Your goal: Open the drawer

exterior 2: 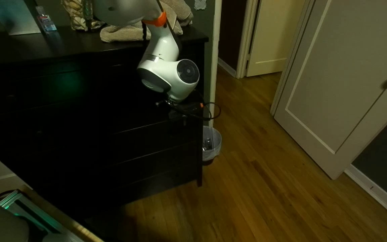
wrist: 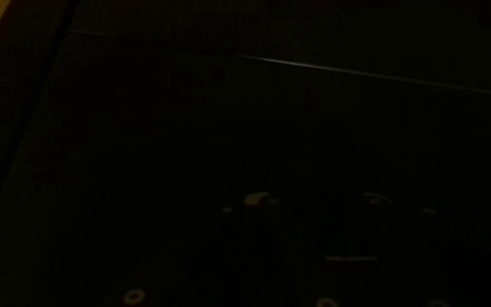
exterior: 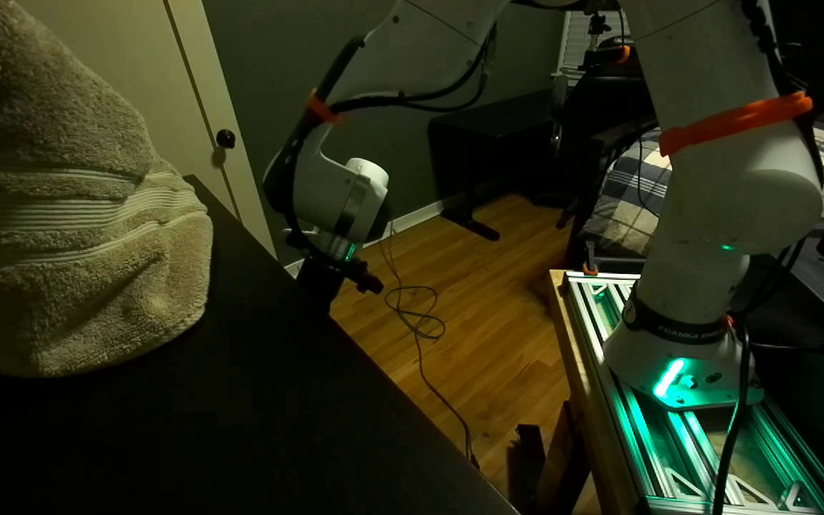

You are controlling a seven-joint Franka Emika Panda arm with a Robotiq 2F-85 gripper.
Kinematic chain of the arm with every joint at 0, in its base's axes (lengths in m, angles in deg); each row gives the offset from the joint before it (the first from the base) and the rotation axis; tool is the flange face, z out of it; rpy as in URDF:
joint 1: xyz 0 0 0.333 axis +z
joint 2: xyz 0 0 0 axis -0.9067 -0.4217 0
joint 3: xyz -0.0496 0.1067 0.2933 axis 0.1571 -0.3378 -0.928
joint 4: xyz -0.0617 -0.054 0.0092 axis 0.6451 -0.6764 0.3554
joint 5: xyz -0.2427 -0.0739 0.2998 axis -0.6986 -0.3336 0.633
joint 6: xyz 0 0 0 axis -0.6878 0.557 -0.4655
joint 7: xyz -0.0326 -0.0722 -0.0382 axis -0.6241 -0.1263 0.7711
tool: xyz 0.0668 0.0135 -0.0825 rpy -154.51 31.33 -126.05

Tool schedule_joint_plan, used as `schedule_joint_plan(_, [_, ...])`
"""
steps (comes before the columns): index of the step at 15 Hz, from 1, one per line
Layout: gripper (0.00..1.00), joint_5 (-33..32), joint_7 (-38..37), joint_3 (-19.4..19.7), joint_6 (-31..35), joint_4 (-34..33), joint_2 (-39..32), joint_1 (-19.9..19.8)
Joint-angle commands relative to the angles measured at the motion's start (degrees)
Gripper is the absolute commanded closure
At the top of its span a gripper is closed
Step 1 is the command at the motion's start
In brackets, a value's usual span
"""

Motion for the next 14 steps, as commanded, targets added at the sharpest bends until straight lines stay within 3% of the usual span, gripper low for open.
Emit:
schedule_joint_plan(1, [0.92, 0.6, 0.9, -0.1, -1.7, -0.8, -1.3, -0.9])
schedule_joint_plan(10, [0.92, -1.7, -3.5, 3.0, -0.5, 9.2, 7.1, -2.2])
schedule_joint_plan(14, [0.92, -6.3, -6.3, 6.3, -1.2, 14.9, 11.8, -3.3])
